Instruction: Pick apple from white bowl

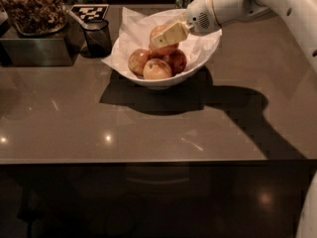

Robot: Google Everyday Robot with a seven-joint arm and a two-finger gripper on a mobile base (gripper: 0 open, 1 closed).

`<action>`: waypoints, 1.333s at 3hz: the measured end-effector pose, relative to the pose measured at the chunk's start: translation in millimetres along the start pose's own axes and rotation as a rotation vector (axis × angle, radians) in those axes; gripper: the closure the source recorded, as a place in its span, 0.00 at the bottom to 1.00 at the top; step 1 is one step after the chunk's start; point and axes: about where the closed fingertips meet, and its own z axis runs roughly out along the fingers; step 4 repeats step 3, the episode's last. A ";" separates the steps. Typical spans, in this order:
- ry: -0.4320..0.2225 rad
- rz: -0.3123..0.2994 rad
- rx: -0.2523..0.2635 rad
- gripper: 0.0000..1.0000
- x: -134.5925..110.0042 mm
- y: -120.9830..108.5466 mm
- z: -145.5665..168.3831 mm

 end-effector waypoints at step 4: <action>-0.027 -0.082 0.025 1.00 -51.8 51.0 -87.5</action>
Offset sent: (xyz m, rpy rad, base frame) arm -0.0750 -0.0344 0.1169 -0.0186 -0.1036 0.0073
